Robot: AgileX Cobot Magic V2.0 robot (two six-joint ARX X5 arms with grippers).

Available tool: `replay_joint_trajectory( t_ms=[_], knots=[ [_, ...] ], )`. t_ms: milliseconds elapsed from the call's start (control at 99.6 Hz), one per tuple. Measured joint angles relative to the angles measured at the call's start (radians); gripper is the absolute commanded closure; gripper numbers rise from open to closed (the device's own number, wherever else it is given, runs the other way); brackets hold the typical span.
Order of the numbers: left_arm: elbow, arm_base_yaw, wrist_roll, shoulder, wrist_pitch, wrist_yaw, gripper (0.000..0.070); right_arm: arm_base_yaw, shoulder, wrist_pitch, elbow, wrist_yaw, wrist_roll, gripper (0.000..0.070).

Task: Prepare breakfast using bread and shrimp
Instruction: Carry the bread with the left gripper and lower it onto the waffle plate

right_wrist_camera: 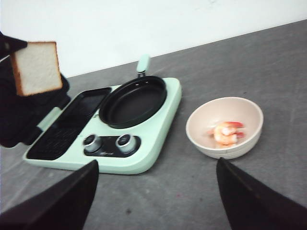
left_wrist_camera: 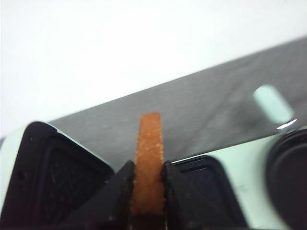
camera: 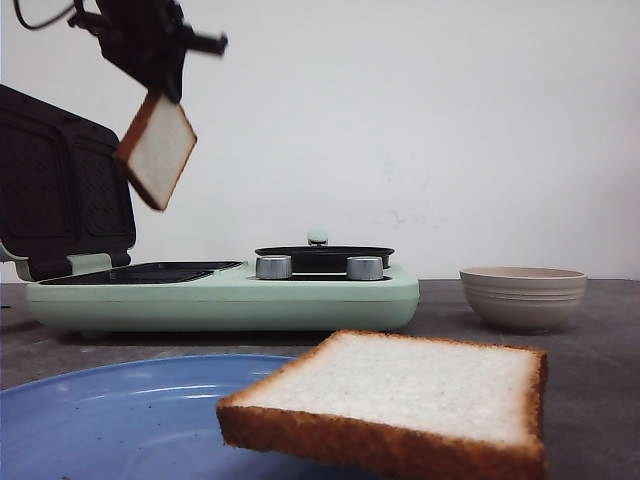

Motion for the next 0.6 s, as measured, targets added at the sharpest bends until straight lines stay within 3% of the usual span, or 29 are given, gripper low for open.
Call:
replay_joint_trajectory(
  t_ms=[251, 602],
  knots=[
    [0.001, -0.024, 0.207, 0.122, 0.054, -0.104, 0.069, 0.0, 0.039, 0.0, 0.0, 0.01, -0.011, 0.021],
    [0.001, -0.031, 0.317, 0.187, 0.134, -0.14, 0.069, 0.0, 0.098, 0.0, 0.0, 0.029, -0.019, 0.021]
  ],
)
